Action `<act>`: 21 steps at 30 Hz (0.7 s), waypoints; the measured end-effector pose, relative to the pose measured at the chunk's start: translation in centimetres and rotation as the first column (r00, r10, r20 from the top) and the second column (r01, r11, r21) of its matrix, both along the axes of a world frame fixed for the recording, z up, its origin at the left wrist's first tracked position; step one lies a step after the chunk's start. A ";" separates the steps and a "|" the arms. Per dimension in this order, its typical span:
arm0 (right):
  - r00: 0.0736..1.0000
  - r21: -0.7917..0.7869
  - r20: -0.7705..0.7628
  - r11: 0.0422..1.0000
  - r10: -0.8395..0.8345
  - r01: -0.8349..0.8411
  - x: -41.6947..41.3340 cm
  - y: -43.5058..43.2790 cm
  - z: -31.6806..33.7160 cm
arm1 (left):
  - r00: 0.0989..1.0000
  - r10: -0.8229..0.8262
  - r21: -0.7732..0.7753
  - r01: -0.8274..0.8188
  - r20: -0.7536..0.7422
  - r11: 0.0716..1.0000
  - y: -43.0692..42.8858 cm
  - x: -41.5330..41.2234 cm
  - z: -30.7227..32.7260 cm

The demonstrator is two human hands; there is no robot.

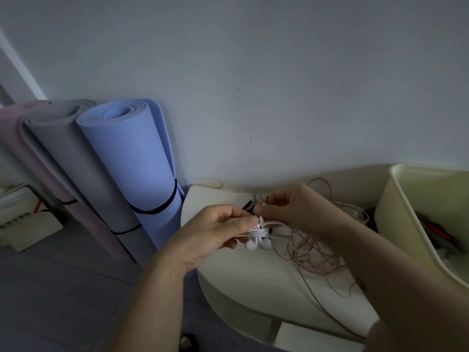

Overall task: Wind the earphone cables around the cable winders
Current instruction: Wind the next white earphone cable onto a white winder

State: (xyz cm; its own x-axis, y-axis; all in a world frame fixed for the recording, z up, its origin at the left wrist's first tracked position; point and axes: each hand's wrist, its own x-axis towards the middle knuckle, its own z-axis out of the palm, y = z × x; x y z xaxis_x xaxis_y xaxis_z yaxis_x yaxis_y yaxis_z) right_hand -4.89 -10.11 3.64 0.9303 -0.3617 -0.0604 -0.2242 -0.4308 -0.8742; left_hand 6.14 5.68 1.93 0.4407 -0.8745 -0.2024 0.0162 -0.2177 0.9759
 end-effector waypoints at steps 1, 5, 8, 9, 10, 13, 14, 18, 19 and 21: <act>0.999 -0.024 0.028 1.000 -0.019 0.020 0.1 0.2 -0.1 | 1.000 0.024 -0.019 -0.024 -0.013 1.000 -0.1 0.0 0.1; 0.997 -0.041 0.081 0.999 -0.010 0.013 0.2 0.6 0.1 | 0.992 0.113 -0.070 -0.117 -0.058 0.991 -0.3 0.0 0.1; 0.991 -0.073 0.133 0.997 0.027 -0.018 0.4 0.8 0.2 | 0.977 0.173 -0.088 -0.184 -0.124 0.979 -0.5 -0.1 -0.3; 0.988 -0.082 0.148 0.996 0.045 -0.033 0.4 0.9 0.2 | 0.968 0.199 -0.096 -0.215 -0.152 0.972 -0.7 -0.1 -0.3; 0.986 -0.089 0.156 0.995 0.064 -0.051 0.5 1.0 0.2 | 0.958 0.227 -0.104 -0.247 -0.175 0.963 -0.8 -0.1 -0.4; 0.981 -0.148 0.160 0.985 0.112 -0.088 0.5 1.5 0.2 | 0.942 0.282 -0.115 -0.305 -0.182 0.945 -1.1 -0.1 -0.6; 0.980 -0.166 0.168 0.983 0.106 -0.078 0.6 1.5 0.2 | 0.939 0.295 -0.116 -0.318 -0.178 0.941 -1.2 -0.2 -0.7; 0.968 -0.141 0.247 0.990 0.042 -0.007 0.6 1.6 0.2 | 0.922 0.350 -0.128 -0.372 -0.166 0.919 -1.1 -0.2 -0.7; 0.964 -0.134 0.263 0.991 0.037 -0.002 0.5 1.6 0.2 | 0.920 0.360 -0.131 -0.380 -0.153 0.916 -1.1 -0.1 -0.6; 0.960 -0.134 0.279 0.991 0.032 0.006 0.5 1.7 0.0 | 0.916 0.382 -0.138 -0.396 -0.121 0.908 -1.0 -0.1 -0.6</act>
